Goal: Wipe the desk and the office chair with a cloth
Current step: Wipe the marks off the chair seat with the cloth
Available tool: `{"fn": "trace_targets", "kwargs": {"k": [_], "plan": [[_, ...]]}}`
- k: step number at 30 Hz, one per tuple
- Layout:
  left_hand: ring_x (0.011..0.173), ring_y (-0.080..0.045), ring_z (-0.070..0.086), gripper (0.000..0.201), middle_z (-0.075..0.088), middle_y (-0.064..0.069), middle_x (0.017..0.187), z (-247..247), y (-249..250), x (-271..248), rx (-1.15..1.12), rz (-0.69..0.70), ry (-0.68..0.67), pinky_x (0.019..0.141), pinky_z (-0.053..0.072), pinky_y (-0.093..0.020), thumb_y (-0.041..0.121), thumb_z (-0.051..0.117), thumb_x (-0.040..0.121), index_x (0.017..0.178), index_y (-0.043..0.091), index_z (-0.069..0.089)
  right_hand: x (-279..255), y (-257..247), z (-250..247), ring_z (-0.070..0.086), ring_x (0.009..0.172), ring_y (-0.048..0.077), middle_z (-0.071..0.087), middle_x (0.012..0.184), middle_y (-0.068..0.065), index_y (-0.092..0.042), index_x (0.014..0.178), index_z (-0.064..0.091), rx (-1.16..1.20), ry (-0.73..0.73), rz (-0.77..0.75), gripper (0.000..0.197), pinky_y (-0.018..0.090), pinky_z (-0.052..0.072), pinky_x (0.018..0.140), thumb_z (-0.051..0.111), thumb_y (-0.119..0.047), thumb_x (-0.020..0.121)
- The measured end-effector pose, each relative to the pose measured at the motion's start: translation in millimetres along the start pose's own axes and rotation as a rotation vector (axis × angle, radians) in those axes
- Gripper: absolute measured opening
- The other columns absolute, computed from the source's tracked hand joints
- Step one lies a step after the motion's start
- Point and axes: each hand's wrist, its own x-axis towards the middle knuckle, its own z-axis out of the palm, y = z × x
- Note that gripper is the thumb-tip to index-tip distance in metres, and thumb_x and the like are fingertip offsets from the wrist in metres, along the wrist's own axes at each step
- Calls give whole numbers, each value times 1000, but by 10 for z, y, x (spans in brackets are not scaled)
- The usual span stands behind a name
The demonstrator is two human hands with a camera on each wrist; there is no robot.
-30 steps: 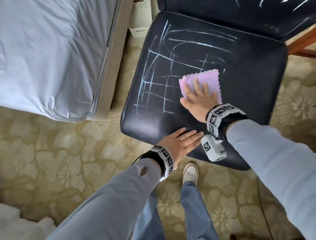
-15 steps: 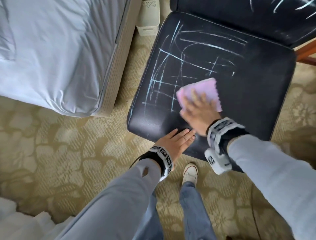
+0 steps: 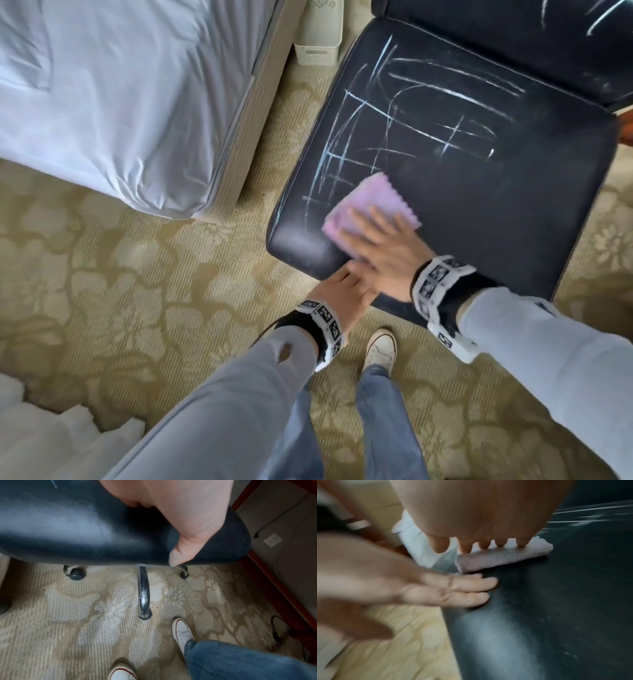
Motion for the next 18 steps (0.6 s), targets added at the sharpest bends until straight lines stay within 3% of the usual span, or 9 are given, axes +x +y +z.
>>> {"fn": "trace_targets", "kwargs": {"k": [2, 4, 6, 8, 9, 11, 14, 16, 18], "plan": [[148, -31, 24, 98, 36, -12, 157, -29, -13, 3, -30, -6, -27, 125, 8, -41, 40, 78, 81, 154, 3, 24, -10, -92, 52, -29, 145, 21, -30, 159, -12, -48, 150, -17, -62, -99, -148, 67, 54, -9, 120, -12, -61, 85], [154, -31, 6, 119, 10, -12, 167, -41, -35, -6, -18, 13, 4, 126, 1, -42, 44, 80, 79, 159, 5, 1, 75, 22, -15, -28, 146, 20, -29, 159, -14, -49, 152, -13, -19, -56, -73, 62, 53, -8, 121, -9, -59, 91], [154, -26, -16, 131, -21, -8, 166, -14, -59, 13, -24, 17, 25, 125, -6, -43, 46, 80, 78, 157, 9, -17, 217, 198, -153, -20, 150, 23, -22, 163, -10, -45, 154, -7, 127, 37, 180, 57, 55, -2, 121, 4, -57, 99], [152, -24, -21, 131, -28, -5, 164, 32, -65, 33, -44, 14, 19, 125, -8, -42, 45, 80, 79, 157, 10, -20, 332, 269, -297, -13, 151, 26, -17, 164, -7, -43, 155, -4, 245, 72, 351, 58, 56, 1, 120, 16, -55, 102], [153, -24, -20, 128, -26, -5, 165, 19, -64, 27, -51, 15, 20, 125, -7, -42, 44, 79, 80, 157, 11, -18, 348, 215, -327, -14, 151, 27, -21, 163, -7, -44, 154, -10, 200, 65, 324, 60, 57, 1, 120, 17, -56, 101], [155, -27, -5, 114, -9, -10, 168, -5, -69, 4, -81, 13, 41, 125, 1, -42, 40, 74, 86, 160, 10, -8, 334, -15, -265, -22, 149, 27, -30, 159, -8, -49, 146, -28, 17, 37, 78, 65, 56, -4, 120, 16, -60, 99], [149, -35, 22, 78, 22, -18, 163, -84, -107, -31, -147, 32, -31, 120, 17, -41, 26, 56, 101, 160, 8, 8, 263, -273, -106, -29, 146, 21, -30, 158, -14, -51, 149, -19, -140, -61, -238, 61, 52, -12, 120, 9, -63, 96], [154, -31, 9, 100, 5, -12, 168, -50, -102, -17, -134, 38, 39, 123, 7, -42, 33, 68, 92, 160, 10, -2, 374, -146, -112, -27, 147, 18, -28, 158, -17, -53, 150, -14, -115, -58, -192, 63, 50, -12, 120, -7, -64, 88], [155, -25, -11, 124, -17, -7, 167, 4, -129, 18, -84, 48, 37, 125, -4, -42, 44, 78, 80, 159, 12, -12, 582, 48, -261, -20, 150, 20, -20, 162, -15, -52, 150, -8, 23, 59, 28, 68, 53, -4, 121, -12, -64, 84]]}}
